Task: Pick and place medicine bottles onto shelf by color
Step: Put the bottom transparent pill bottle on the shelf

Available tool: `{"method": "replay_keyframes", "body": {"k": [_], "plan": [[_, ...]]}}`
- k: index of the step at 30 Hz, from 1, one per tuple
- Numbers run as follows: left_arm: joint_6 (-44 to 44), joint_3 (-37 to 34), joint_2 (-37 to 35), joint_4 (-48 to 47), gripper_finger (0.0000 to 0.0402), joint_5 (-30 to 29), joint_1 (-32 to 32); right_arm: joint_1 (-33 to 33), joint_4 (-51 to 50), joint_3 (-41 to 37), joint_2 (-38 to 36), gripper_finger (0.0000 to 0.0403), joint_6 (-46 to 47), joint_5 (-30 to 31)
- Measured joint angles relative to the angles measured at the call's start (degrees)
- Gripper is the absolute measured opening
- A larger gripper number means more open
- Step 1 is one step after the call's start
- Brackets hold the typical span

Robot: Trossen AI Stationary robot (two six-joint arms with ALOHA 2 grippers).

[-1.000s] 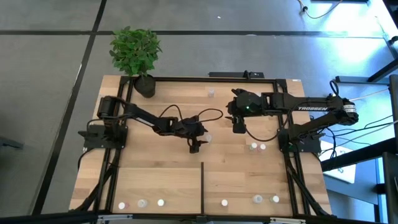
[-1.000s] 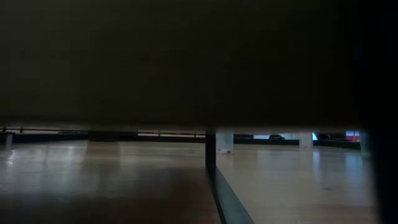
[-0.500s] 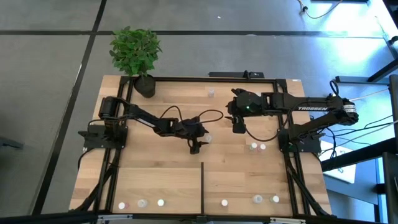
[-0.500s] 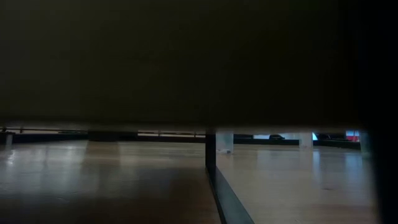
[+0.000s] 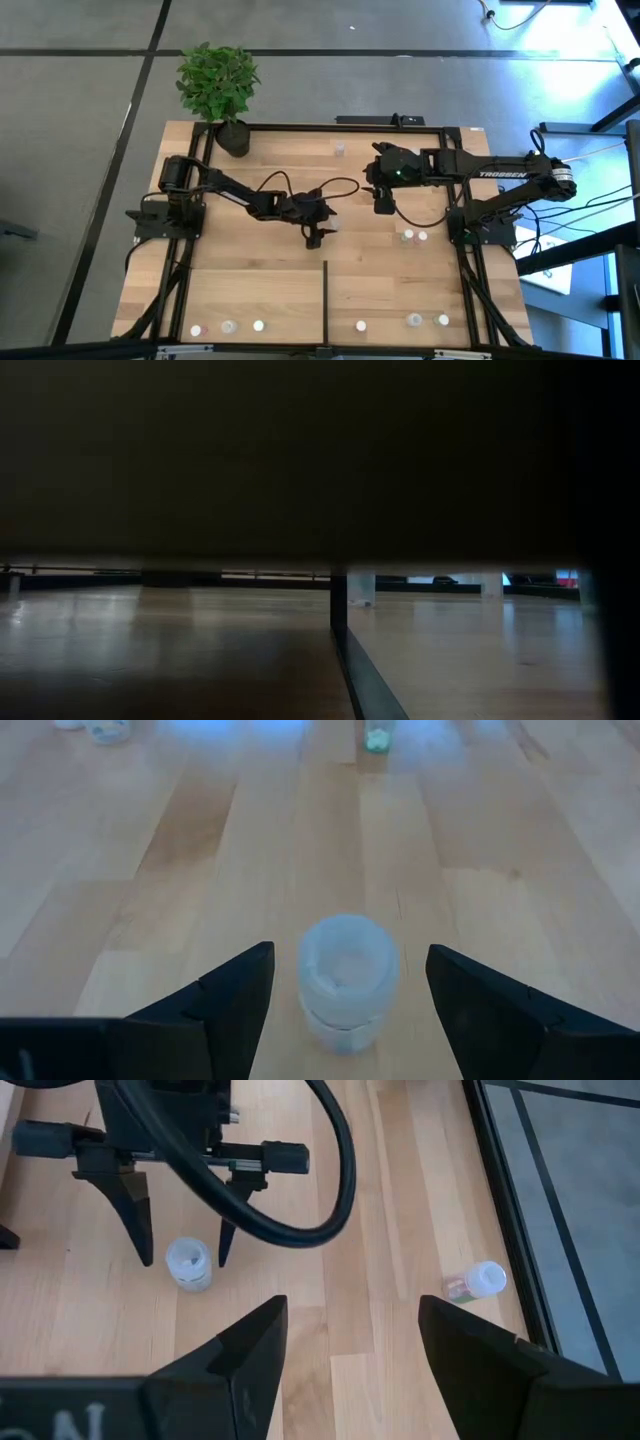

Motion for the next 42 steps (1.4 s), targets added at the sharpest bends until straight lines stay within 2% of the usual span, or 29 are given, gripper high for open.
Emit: {"method": "replay_keyframes", "body": {"k": [21, 37, 42], "plan": [[-1.62, -0.02, 2.23, 3.29, 0.0248, -5.49, -1.22, 0.0, 0.92, 0.0, 0.0, 0.0228, 0.0, 0.0], [-2.08, -0.02, 2.23, 2.92, 0.0144, -6.31, -1.45, 0.0, 0.9, 0.0, 0.0, 0.0228, 0.01, 0.0], [-3.18, -0.02, 2.23, 2.9, 0.0124, -6.34, -1.46, 0.0, 0.9, 0.0, 0.0, 0.0228, 0.0, 0.0]]}}
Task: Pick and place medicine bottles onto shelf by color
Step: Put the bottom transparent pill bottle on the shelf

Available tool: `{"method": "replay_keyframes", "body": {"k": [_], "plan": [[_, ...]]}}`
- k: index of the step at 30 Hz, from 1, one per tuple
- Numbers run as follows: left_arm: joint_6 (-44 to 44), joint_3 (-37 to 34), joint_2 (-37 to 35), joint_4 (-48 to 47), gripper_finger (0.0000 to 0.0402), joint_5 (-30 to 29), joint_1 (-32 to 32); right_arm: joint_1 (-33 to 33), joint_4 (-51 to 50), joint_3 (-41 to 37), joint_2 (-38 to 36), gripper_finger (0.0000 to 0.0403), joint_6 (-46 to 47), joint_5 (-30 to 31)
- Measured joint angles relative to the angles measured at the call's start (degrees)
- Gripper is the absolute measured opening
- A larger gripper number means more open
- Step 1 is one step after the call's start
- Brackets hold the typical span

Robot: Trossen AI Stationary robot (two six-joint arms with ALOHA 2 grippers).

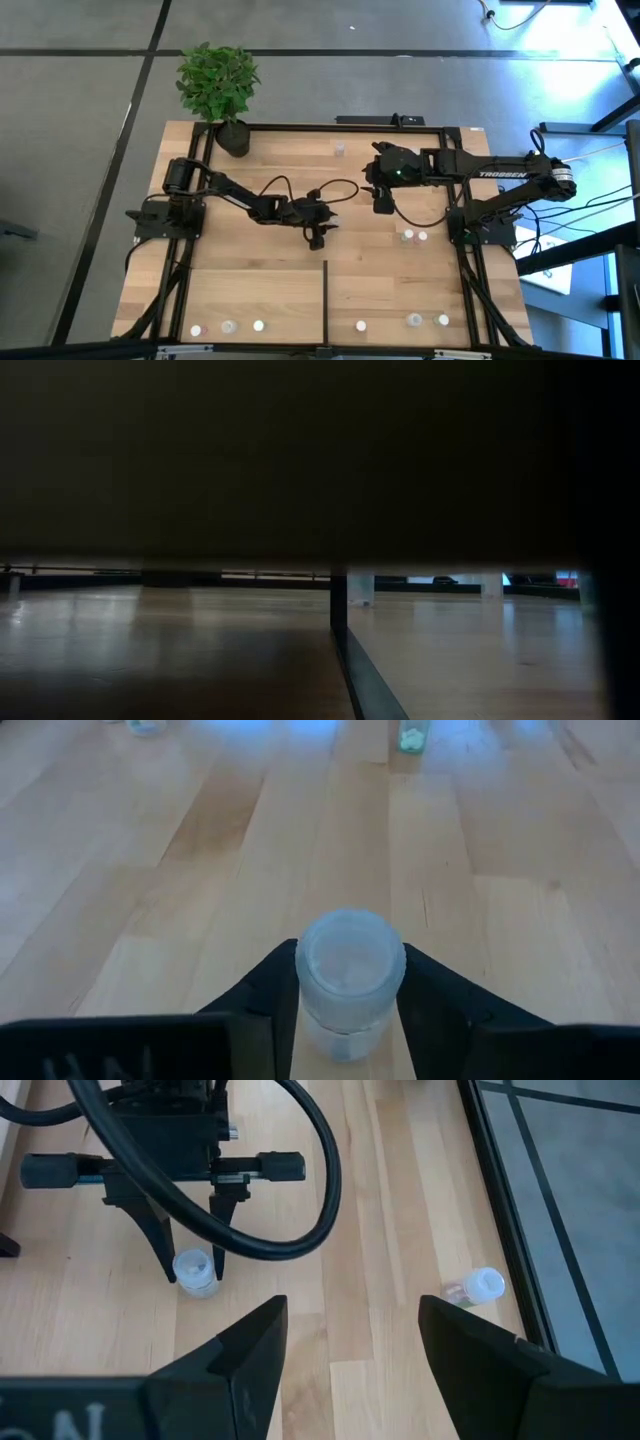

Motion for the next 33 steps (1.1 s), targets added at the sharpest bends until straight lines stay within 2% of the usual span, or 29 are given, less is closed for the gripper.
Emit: {"method": "replay_keyframes", "body": {"k": [9, 16, 25, 29, 33], "plan": [[-0.41, 0.0, -1.73, -1.09, 0.0122, -0.13, -0.18, 0.0, -0.02, 0.0, 0.0, 0.0228, 0.0, 0.0], [-0.54, 0.0, -9.93, -12.41, 0.0122, -5.87, -3.02, 0.0, -0.04, 0.0, 0.0, 0.0228, 0.0, 0.0], [-6.92, 0.0, -22.7, -27.15, 0.0122, -17.64, -13.08, 0.0, 0.02, 0.0, 0.0, 0.0228, 0.01, 0.01], [-11.23, 0.0, -24.73, -28.92, 0.0122, -24.05, -19.58, 0.02, 0.24, 0.0, 0.0, 0.0228, 0.0, 0.0], [-15.49, 0.0, -25.29, -28.74, 0.0122, -28.05, -25.89, 0.02, 0.42, 0.0, 0.0, 0.0228, 0.01, 0.0]]}}
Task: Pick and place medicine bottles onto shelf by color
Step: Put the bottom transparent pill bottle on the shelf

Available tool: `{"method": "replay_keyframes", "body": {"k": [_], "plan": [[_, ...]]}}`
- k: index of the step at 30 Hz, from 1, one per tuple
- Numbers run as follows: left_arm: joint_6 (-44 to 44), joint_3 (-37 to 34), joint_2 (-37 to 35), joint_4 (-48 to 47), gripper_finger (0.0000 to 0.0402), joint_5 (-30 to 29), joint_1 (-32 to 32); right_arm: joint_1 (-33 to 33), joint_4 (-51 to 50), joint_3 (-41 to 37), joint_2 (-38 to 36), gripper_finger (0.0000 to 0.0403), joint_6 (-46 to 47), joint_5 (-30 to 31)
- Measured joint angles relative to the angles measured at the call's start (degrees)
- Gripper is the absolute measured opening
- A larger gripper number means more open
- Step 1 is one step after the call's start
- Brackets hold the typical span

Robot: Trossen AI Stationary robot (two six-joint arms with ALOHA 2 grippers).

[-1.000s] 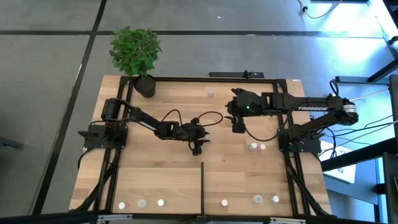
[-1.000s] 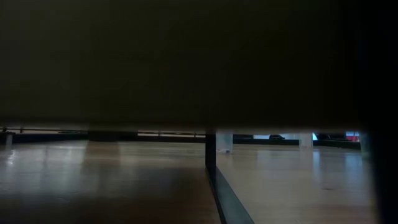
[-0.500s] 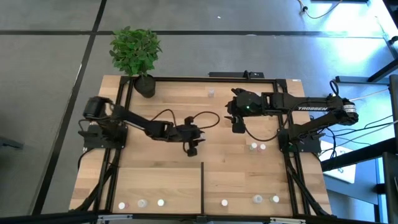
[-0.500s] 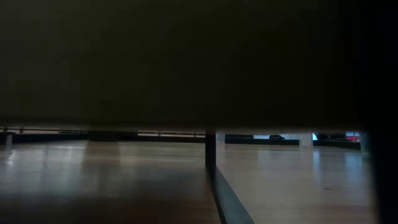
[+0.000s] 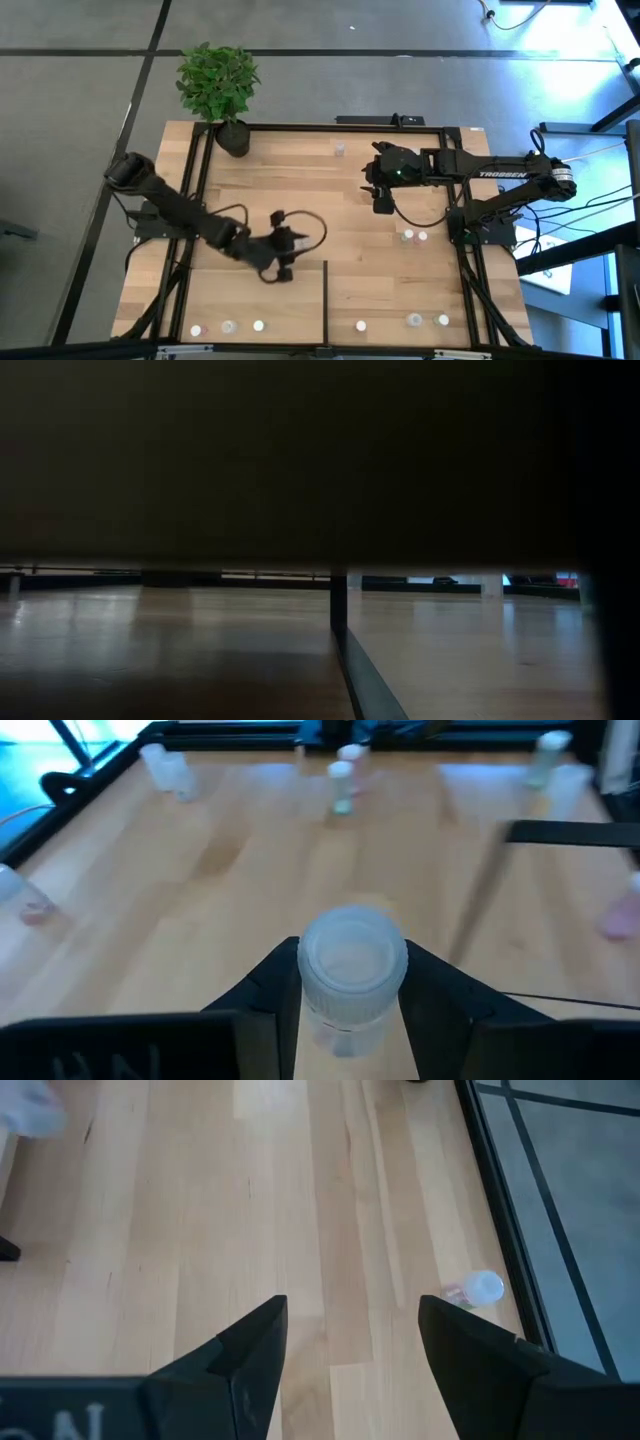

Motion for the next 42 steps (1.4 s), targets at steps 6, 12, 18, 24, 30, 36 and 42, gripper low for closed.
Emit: {"method": "replay_keyframes", "body": {"k": [6, 12, 18, 24, 30, 36, 42], "plan": [[-5.71, 0.0, 0.0, -0.38, 0.0122, -4.02, -8.1, 0.0, -0.02, 0.0, 0.0, 0.0228, -0.01, 0.0], [-11.14, 0.0, 0.0, -0.46, 0.0122, -8.57, -13.91, 0.01, -0.02, 0.0, 0.0, 0.0228, -0.01, 0.0], [-13.69, 0.0, 0.0, -0.46, 0.0122, -11.52, -16.59, 0.0, 0.01, 0.0, 0.0, 0.0228, 0.5, -0.02], [-14.29, 0.0, 0.0, -0.46, 0.0122, -11.64, -16.65, -0.04, 0.0, 0.0, 0.0, 0.0228, -1.59, -12.38], [-12.89, 0.0, 0.0, -0.19, 0.0122, -11.41, -16.62, 0.01, 0.33, 0.0, 0.0, 0.0228, -9.19, -34.18], [-12.75, 0.0, 0.02, 0.28, 0.0122, -10.15, -16.62, 0.03, 0.35, 0.02, 0.0, 0.0228, -10.17, -39.0], [-11.92, 1.47, 0.09, -0.13, 0.0122, -9.87, -16.62, -0.02, 0.37, 0.02, 0.0, 0.0228, -9.62, -38.99]]}}
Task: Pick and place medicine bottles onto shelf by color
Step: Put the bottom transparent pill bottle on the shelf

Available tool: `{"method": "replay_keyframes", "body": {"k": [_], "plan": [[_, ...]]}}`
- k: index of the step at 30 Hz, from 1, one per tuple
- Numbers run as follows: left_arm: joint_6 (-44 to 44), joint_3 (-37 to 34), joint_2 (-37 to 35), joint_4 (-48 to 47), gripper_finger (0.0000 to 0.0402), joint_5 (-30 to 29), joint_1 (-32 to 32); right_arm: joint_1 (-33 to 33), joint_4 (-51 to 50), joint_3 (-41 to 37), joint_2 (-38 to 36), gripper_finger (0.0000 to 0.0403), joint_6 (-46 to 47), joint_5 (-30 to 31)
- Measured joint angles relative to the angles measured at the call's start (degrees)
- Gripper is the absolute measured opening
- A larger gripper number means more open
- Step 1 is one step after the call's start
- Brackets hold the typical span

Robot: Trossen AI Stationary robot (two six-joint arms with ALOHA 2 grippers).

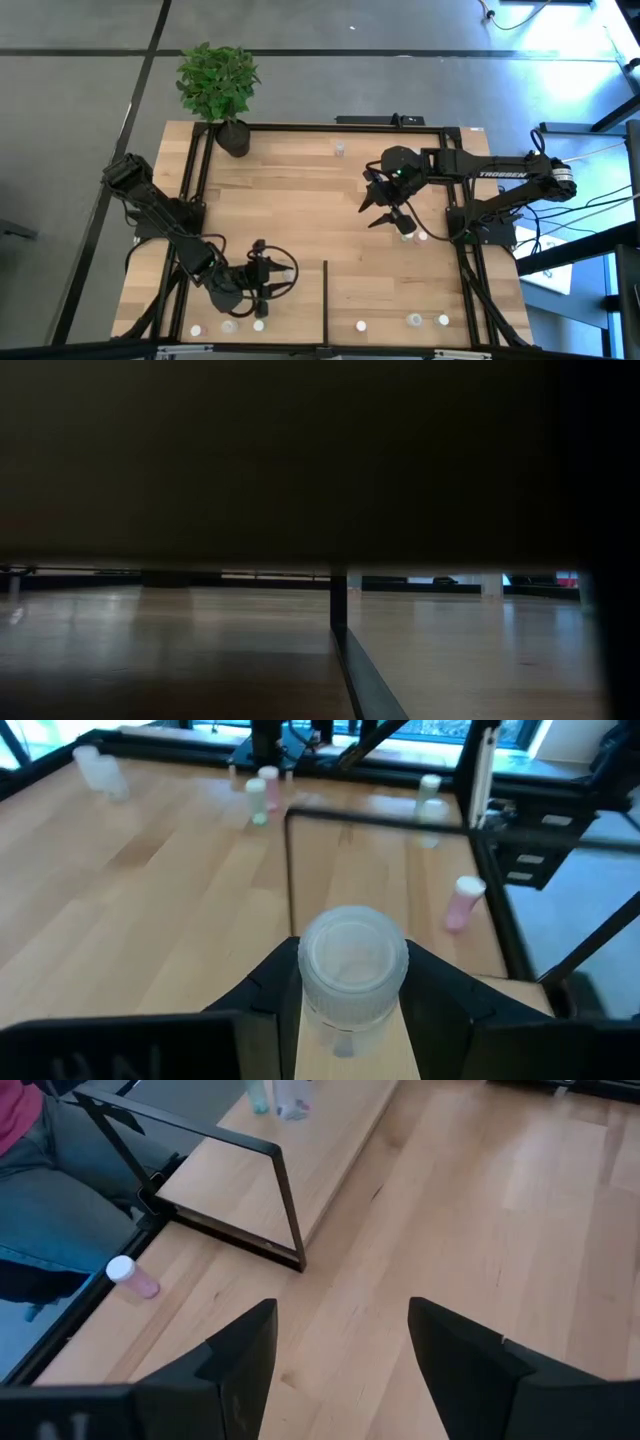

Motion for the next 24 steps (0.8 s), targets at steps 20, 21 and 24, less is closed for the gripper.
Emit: {"method": "replay_keyframes", "body": {"k": [20, 21, 24], "plan": [[9.78, 11.78, 7.39, -1.79, 0.0122, 10.68, -1.62, 0.0, 0.33, 0.0, 0.0, 0.0228, 0.0, 0.01], [9.44, 11.78, 7.39, -2.06, 0.0122, 11.21, -1.85, 0.0, 0.39, 0.0, 0.0, 0.0228, 0.0, 0.0], [9.26, 11.78, 7.39, -2.6, 0.0122, 11.69, -2.82, 0.0, 0.39, 0.0, 0.0, 0.0228, 0.0, 0.02]]}}
